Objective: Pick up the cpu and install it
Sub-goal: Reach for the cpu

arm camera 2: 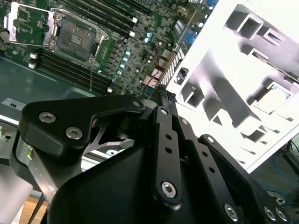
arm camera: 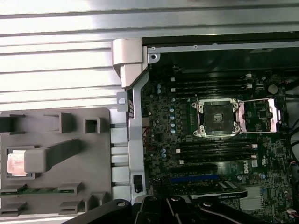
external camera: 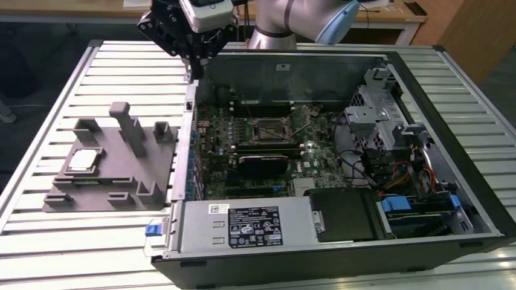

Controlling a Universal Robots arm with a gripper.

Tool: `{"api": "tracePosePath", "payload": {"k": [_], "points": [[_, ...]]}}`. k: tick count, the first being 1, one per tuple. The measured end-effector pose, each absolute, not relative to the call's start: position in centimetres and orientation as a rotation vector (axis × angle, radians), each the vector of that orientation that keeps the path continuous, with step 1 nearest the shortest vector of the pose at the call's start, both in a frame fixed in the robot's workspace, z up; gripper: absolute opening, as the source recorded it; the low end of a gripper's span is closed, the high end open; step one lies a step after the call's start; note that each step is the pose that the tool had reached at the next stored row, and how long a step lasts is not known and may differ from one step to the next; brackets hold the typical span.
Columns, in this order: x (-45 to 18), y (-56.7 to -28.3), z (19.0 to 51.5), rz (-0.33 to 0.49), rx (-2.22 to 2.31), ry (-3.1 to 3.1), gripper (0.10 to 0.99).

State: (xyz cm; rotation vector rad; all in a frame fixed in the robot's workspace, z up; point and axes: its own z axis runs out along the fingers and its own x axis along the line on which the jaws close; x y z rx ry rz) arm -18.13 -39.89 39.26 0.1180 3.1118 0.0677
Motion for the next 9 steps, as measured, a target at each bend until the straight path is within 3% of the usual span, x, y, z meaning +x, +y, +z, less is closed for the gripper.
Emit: {"api": "tracePosePath", "payload": {"k": [9], "points": [[-18.5,-39.89,39.25,0.068,0.118,3.112,0.106]]}}
